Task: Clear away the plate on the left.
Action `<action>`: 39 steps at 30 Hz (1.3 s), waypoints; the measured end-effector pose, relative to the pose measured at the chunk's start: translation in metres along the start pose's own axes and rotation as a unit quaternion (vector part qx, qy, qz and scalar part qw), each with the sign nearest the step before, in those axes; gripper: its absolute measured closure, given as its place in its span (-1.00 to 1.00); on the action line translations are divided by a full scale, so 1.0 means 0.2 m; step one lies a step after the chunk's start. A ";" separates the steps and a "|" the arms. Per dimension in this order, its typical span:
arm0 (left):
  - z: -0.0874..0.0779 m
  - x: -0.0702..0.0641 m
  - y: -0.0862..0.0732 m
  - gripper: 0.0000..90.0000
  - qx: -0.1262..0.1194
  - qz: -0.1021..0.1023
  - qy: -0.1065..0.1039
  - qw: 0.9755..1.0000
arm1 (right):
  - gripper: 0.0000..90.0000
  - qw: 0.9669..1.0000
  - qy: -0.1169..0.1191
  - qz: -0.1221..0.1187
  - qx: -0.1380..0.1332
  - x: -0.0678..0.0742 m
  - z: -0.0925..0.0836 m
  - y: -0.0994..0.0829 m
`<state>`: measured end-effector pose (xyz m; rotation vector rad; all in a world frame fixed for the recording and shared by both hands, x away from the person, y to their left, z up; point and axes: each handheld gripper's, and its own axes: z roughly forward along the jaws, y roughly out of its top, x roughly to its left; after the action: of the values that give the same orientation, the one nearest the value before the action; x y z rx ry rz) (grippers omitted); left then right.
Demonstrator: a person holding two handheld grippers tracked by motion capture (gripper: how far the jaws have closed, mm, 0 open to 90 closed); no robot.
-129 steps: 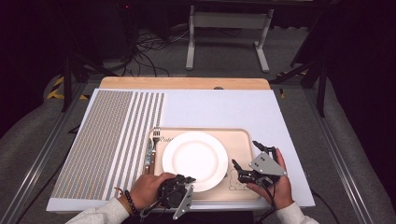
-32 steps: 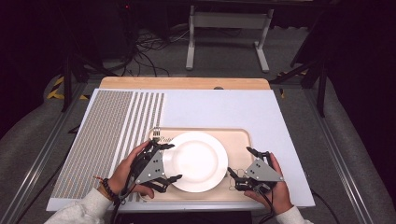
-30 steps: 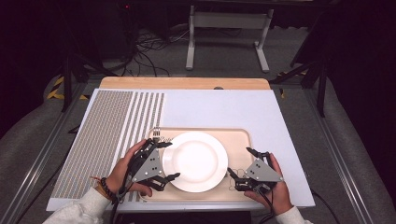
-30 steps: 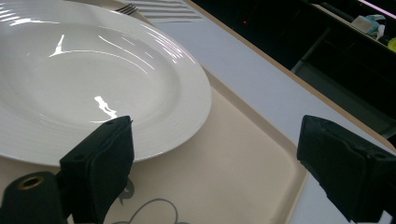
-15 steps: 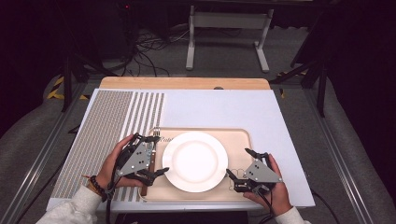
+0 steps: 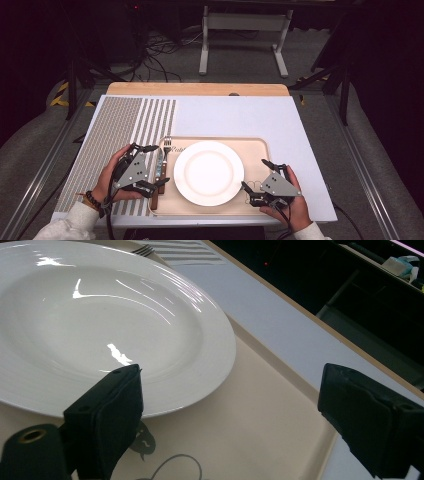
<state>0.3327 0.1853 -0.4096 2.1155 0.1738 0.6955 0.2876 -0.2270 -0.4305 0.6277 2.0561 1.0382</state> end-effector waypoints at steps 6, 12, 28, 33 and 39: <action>-0.02 0.01 -0.04 -0.84 0.007 0.001 0.006 1.000 | -0.73 1.000 -0.001 0.000 0.003 0.00 0.00 0.00; -0.04 0.01 -0.08 -0.84 0.021 -0.001 0.009 1.000 | -0.73 1.000 -0.005 0.002 0.006 0.00 0.00 -0.01; -0.13 0.01 -0.26 -0.84 0.028 -0.056 0.031 0.998 | -0.73 1.000 -0.009 0.005 0.012 -0.01 0.01 -0.03; -0.16 0.00 -0.31 -0.85 0.028 -0.071 0.040 0.996 | -0.73 1.000 -0.009 0.006 0.014 0.00 0.01 -0.03; -0.18 -0.03 -0.33 -0.85 0.034 -0.074 0.048 0.996 | -0.73 1.000 -0.009 0.006 0.014 -0.01 0.01 -0.04</action>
<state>0.3164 0.2490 -0.4466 2.1104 0.4078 0.7108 0.2894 -0.2309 -0.4370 0.6612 2.0573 1.0079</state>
